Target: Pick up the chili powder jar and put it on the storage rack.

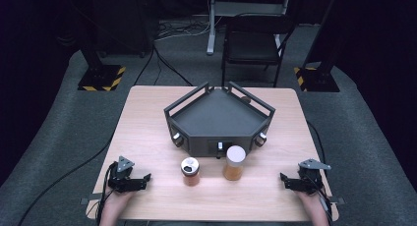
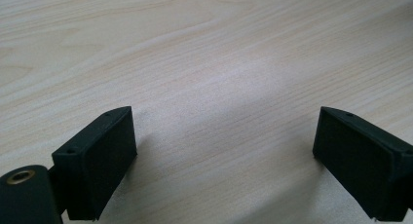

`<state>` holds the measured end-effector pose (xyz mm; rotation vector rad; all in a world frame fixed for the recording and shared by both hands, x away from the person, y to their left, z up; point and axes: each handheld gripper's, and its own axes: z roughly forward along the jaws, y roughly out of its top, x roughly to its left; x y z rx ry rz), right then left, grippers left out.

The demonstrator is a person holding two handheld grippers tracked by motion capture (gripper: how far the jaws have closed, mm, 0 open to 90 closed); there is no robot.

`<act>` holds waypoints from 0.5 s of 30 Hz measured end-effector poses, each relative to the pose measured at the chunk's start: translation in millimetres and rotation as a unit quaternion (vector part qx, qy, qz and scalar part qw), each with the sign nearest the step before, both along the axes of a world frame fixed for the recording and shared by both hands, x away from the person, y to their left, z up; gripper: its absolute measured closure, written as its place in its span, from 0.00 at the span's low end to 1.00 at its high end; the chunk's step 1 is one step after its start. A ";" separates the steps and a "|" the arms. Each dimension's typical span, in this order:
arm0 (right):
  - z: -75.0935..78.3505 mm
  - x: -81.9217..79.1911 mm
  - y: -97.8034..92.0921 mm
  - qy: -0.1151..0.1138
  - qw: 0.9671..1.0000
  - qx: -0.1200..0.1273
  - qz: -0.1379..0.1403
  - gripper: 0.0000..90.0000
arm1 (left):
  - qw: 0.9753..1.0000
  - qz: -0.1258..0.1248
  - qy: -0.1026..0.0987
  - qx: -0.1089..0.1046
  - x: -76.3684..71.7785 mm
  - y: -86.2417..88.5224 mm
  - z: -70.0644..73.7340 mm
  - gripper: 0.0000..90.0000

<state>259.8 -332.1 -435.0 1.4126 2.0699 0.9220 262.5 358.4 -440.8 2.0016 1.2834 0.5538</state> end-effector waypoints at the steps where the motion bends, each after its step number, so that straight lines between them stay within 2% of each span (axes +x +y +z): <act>1: 0.0 0.0 0.8 0.001 1.000 0.000 -0.002 0.09 | 1.000 0.000 0.000 0.000 0.0 0.0 -0.1 0.09; 15: 0.6 0.7 3.3 0.004 1.000 -0.002 -0.008 0.07 | 1.000 0.000 0.000 0.001 0.0 -0.2 0.0 0.09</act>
